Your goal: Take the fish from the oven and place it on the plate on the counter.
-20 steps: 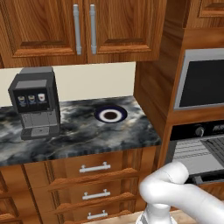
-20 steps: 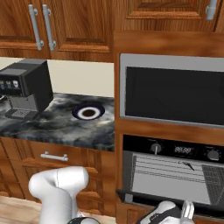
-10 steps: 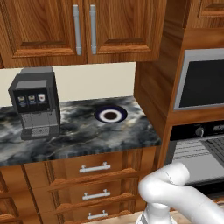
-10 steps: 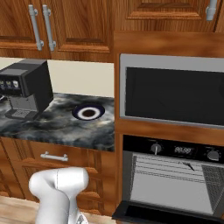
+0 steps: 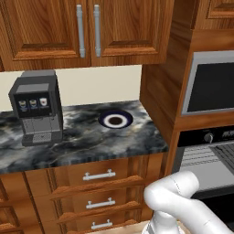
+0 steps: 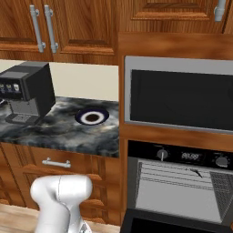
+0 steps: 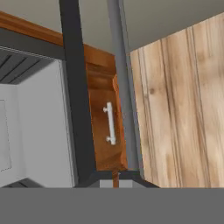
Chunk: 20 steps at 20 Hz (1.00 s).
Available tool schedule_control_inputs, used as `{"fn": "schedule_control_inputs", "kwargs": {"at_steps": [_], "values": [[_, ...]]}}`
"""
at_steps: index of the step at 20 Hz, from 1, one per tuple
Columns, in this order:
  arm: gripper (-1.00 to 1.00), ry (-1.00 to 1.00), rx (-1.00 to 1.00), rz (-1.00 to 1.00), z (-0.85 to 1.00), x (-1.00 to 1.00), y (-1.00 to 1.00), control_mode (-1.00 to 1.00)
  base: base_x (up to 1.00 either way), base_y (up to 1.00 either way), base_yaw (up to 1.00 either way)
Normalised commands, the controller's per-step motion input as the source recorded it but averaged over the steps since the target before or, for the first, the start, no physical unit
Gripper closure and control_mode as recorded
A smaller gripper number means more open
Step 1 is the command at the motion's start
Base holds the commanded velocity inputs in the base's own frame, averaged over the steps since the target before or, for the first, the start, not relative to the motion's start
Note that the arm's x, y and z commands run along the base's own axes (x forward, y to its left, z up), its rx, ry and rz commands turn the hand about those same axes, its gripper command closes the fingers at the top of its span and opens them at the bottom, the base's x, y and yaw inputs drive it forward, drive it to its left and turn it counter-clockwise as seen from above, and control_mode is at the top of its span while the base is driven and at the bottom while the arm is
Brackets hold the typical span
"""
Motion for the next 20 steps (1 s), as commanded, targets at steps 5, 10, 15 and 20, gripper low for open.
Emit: {"fn": "schedule_control_inputs", "kwargs": {"at_steps": [5, 10, 15, 20], "values": [[1.00, 0.00, 0.00, 0.00, 0.63, -0.32, 0.00, -1.00, 0.00, 0.00, 0.00], [1.00, 0.00, 0.00, 0.00, 0.85, -0.41, 0.00, -1.00, 0.00, 0.00, 0.00], [1.00, 0.00, 0.00, 0.00, 1.00, -0.33, 0.02, -1.00, 0.00, 0.00, 0.00], [1.00, 0.00, -0.01, 0.00, 1.00, -0.32, 0.00, -1.00, 0.00, 0.00, 0.00]]}}
